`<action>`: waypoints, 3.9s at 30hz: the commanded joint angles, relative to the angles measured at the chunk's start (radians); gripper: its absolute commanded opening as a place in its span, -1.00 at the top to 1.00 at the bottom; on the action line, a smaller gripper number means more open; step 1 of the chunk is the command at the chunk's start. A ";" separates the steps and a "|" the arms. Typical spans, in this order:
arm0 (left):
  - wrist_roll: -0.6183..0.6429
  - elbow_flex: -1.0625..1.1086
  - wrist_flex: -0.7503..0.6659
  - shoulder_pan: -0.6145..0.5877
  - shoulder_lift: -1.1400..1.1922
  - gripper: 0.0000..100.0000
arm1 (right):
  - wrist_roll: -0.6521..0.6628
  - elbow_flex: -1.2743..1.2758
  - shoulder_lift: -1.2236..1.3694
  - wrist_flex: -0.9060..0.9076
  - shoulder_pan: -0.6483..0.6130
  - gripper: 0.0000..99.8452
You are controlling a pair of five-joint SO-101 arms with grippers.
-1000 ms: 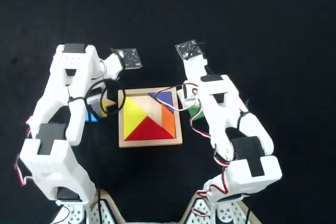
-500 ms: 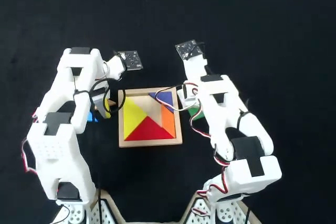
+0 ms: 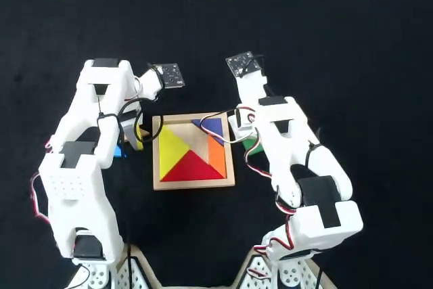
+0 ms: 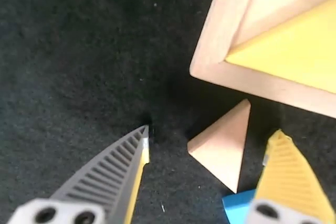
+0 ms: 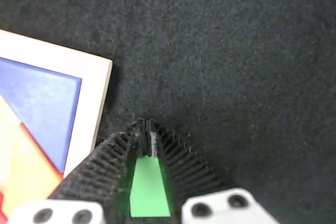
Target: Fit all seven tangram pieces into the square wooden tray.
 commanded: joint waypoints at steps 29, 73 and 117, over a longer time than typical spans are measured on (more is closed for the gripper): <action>-0.061 -0.084 0.098 0.008 0.005 0.65 | 0.012 -0.059 -0.002 -0.008 0.014 0.97; -0.012 -0.035 0.080 -0.013 0.005 0.61 | 0.012 -0.059 -0.002 -0.006 0.012 0.97; 0.698 -0.162 0.387 0.137 -0.190 0.79 | 0.011 -0.061 -0.008 -0.006 0.026 0.97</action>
